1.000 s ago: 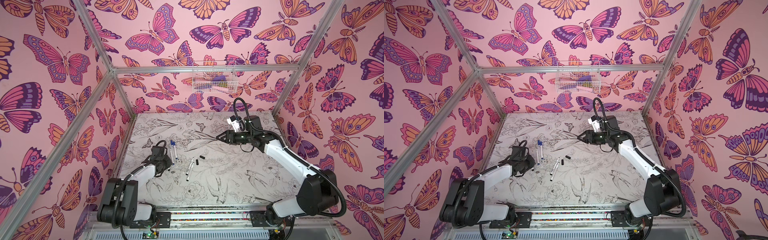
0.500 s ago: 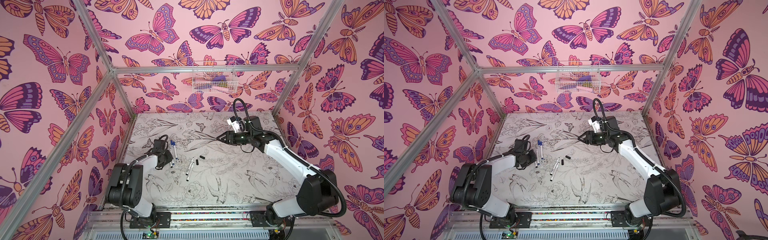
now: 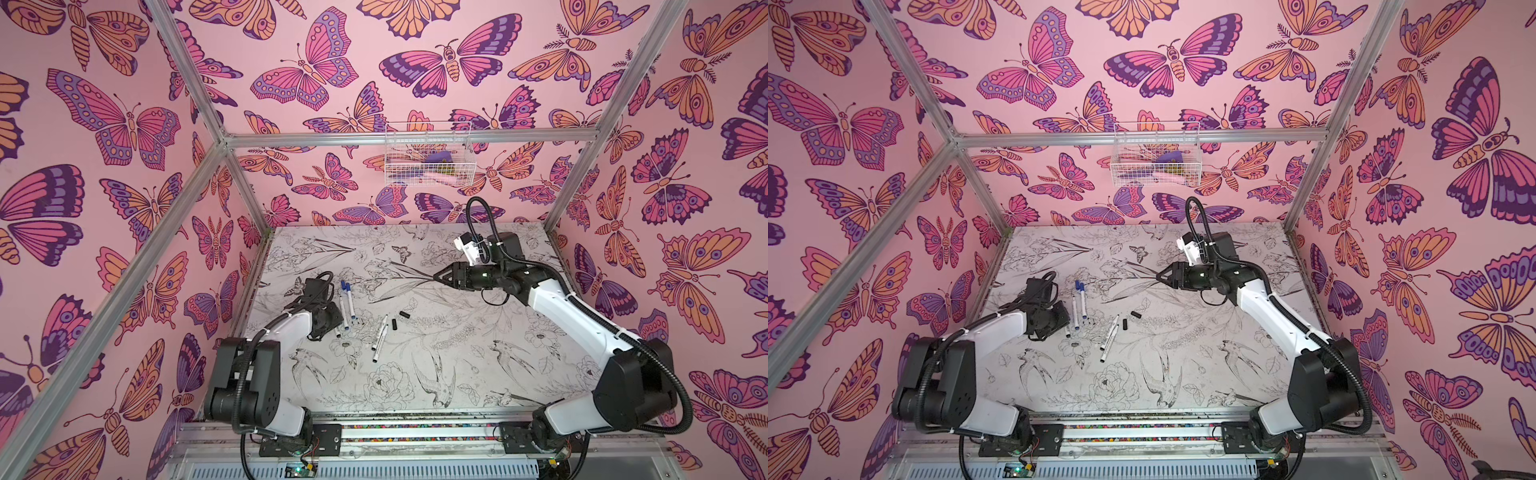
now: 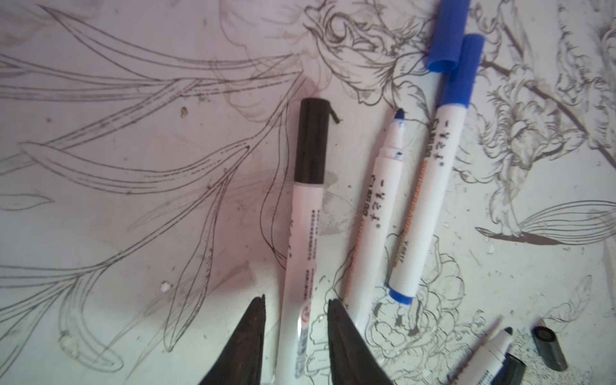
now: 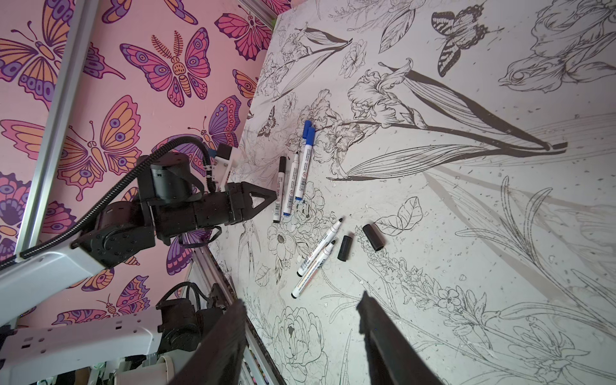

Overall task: Insert the pens into the pen caps
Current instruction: 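Set the capped marker down with the left gripper while the right gripper withdraws, then grasp the uncapped blue-tipped white marker with the left gripper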

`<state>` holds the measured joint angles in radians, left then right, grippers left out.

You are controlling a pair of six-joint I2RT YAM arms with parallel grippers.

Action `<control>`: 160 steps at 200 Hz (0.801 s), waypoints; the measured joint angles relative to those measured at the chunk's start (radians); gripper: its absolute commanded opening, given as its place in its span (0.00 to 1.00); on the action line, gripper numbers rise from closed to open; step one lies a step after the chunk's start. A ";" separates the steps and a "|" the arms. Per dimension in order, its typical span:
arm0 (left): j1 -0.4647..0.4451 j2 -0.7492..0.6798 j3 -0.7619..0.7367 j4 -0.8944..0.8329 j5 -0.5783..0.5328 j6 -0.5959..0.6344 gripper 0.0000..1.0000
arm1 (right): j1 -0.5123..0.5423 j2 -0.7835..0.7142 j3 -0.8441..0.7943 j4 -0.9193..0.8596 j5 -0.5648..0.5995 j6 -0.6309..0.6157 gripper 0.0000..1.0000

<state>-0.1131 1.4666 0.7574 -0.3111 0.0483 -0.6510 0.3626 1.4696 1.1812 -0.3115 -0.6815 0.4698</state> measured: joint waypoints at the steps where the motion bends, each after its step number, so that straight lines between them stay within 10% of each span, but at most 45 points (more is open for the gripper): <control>1: 0.000 -0.002 0.000 -0.002 0.000 0.000 0.36 | 0.000 0.000 0.000 0.000 0.000 0.000 0.57; 160: -0.100 0.138 0.129 -0.060 -0.049 0.018 0.35 | 0.005 0.000 0.000 -0.036 0.009 -0.026 0.56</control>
<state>-0.2127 1.6051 0.8860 -0.3714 -0.0010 -0.6331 0.3672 1.4700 1.1812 -0.3477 -0.6727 0.4438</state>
